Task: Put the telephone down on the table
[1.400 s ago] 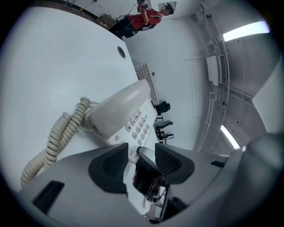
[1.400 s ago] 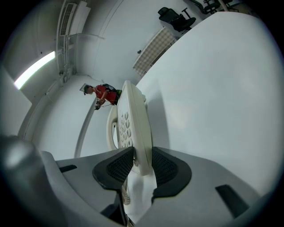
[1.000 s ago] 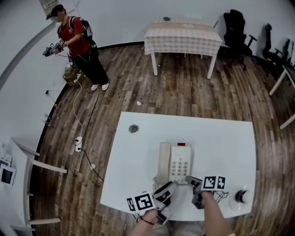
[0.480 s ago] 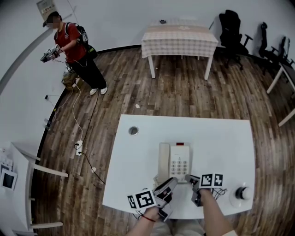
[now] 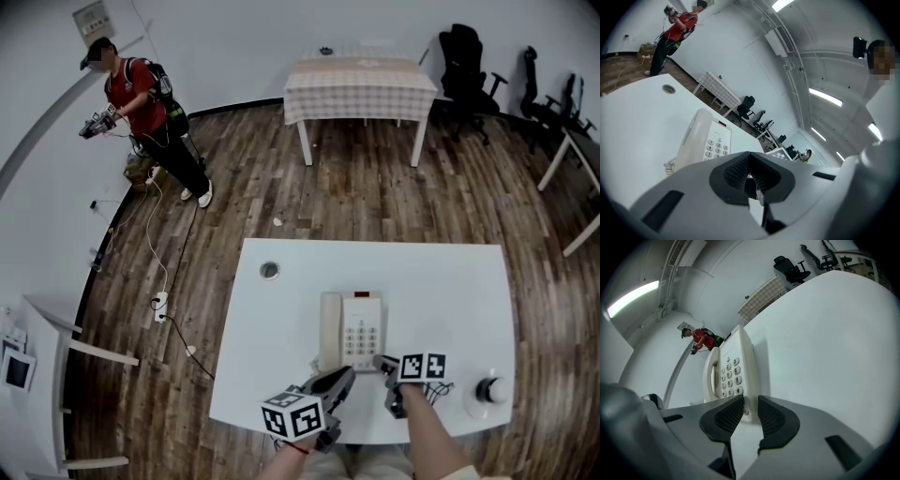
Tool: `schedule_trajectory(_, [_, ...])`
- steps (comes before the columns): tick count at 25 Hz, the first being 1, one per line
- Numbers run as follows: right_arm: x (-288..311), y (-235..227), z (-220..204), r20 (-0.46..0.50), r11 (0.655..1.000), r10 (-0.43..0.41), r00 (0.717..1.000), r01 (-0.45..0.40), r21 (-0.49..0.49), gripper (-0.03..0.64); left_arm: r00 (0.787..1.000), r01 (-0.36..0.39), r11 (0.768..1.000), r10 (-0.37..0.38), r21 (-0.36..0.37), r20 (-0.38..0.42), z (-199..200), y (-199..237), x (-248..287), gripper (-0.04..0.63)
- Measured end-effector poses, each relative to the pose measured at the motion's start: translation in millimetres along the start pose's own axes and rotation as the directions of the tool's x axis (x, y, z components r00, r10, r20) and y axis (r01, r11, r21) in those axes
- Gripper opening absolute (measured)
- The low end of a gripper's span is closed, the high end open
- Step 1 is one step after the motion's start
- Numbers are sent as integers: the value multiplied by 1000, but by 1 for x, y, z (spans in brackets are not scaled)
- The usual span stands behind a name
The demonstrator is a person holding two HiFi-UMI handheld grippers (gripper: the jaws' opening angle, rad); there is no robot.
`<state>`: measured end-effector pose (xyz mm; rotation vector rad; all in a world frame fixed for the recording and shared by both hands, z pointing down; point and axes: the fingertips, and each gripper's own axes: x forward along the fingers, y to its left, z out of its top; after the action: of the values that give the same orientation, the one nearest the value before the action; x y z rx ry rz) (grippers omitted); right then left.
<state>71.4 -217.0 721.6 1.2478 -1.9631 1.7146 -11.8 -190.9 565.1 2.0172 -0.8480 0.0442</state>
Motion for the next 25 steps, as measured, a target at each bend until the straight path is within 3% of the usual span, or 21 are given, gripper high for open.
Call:
schedule_trajectory(6, [-7, -4, 2, 8, 999, -29, 1000, 29, -33, 106, 1000, -3, 1000, 3, 27, -6, 0, -2, -3, 0])
schedule_trajectory(12, [-23, 10, 7, 36, 987, -25, 999, 30, -157, 77, 1000, -4, 999, 5, 42, -12, 2, 0, -6, 0])
schedule_trajectory(18, [-35, 42, 6, 46, 965, 63, 997, -50, -256, 68, 1000, -3, 999, 4, 50, -13, 4, 0, -7, 0])
schedule_trajectory(25, [-67, 84, 11, 91, 884, 216, 972, -155, -442, 64, 999, -3, 995, 7, 100, -34, 3, -8, -8, 0])
